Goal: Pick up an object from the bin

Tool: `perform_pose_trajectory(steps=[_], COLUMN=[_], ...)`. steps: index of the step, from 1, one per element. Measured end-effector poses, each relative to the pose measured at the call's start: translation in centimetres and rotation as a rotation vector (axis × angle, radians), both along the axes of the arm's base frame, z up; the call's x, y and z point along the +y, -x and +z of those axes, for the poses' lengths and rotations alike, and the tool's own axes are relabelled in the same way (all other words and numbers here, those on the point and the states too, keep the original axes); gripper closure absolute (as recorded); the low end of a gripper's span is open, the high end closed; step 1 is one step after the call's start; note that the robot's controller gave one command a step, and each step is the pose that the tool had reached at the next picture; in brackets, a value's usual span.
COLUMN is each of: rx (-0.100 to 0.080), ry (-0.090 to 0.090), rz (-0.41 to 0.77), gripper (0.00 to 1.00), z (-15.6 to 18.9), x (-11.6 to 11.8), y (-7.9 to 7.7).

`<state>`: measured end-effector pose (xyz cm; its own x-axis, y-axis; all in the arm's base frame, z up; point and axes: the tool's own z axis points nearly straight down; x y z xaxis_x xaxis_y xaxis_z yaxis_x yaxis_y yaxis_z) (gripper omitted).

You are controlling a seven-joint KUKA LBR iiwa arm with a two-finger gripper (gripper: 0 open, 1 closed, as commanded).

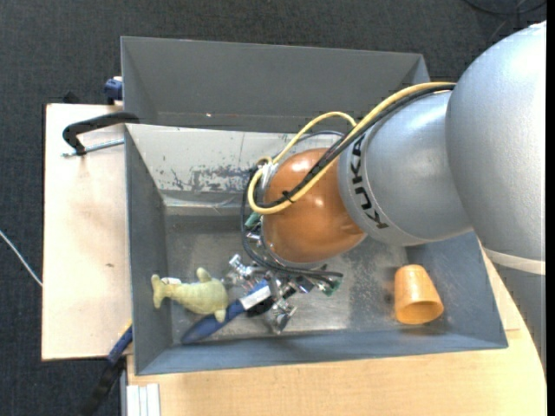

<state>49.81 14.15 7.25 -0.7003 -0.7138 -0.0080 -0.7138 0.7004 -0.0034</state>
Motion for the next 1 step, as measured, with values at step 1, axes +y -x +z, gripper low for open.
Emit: perform_pose_trajectory(steps=[1], rx=[-0.002], ry=[-0.004], rz=[0.0], gripper=[1.0], z=[0.07], x=[0.17], y=[-0.03])
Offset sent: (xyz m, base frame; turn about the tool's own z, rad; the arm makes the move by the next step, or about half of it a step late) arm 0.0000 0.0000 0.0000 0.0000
